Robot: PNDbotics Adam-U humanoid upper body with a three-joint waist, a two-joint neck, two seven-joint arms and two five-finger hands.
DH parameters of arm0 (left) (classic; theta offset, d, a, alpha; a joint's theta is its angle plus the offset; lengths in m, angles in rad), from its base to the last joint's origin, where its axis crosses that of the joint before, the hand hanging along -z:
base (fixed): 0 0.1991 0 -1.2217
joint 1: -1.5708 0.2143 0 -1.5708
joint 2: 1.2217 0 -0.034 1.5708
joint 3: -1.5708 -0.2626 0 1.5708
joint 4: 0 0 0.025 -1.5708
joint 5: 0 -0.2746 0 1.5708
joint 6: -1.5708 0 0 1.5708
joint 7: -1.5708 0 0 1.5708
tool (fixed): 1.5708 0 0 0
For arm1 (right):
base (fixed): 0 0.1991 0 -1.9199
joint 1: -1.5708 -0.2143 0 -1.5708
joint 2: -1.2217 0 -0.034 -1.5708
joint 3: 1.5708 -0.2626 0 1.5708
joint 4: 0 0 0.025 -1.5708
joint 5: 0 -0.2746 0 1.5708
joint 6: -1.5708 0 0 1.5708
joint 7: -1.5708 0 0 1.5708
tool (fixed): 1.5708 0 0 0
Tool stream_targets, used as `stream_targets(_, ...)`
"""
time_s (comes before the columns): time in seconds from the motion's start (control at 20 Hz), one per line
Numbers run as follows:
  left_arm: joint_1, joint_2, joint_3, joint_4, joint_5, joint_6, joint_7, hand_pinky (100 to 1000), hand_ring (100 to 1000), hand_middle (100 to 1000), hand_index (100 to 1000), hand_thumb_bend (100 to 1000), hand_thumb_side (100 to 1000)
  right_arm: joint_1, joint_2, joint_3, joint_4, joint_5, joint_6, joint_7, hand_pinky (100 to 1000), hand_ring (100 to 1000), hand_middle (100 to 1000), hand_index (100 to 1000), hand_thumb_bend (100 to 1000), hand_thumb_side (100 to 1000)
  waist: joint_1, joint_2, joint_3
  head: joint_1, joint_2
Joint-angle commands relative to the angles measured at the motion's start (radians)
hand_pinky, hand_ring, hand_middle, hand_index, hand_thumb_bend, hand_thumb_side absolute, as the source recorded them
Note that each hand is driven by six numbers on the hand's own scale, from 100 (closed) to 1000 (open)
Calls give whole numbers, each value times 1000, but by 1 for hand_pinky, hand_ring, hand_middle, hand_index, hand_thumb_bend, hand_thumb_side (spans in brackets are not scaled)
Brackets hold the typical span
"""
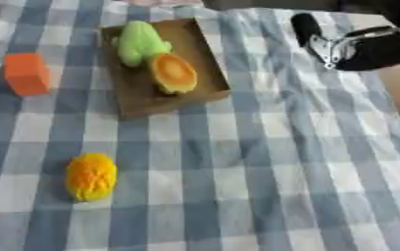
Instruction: Pick up objects on the table and place them in the box.
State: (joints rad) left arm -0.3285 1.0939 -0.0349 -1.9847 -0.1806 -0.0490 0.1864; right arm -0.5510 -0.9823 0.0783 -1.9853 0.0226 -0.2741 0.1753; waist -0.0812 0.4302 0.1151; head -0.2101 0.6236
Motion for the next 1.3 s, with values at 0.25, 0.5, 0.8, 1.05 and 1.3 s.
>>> stream_targets(0.25, -133, 115, -18, -15, -136, 165, -327, 961, 903, 870, 966, 370, 342, 28, -49, -41, -15, 18, -30, -46, 824, 839, 814, 902, 100, 233, 15, -33, -11, 6, 1)
stream_targets(0.5, -261, 89, -65, 77, -189, 177, -517, 974, 910, 850, 931, 539, 354, 32, -47, -52, -15, 9, -5, -59, 823, 835, 809, 897, 100, 239, 19, -31, -22, 12, 6)
stream_targets(0.8, -375, 34, -126, 240, -259, 134, -637, 987, 927, 863, 938, 539, 297, 29, -38, -52, -15, 0, 18, -56, 822, 830, 804, 892, 100, 239, 26, -19, -30, 19, 0)
stream_targets(1.05, -439, -16, -173, 346, -309, 95, -688, 986, 927, 867, 948, 546, 305, 27, -29, -46, -15, 4, 28, -51, 821, 827, 800, 890, 100, 237, 29, -12, -34, 40, -13)
stream_targets(1.3, -510, -73, -199, 446, -337, 69, -703, 984, 923, 873, 953, 532, 298, 29, -16, -42, -15, 6, 43, -45, 820, 823, 796, 888, 100, 237, 29, -10, -35, 50, -22)
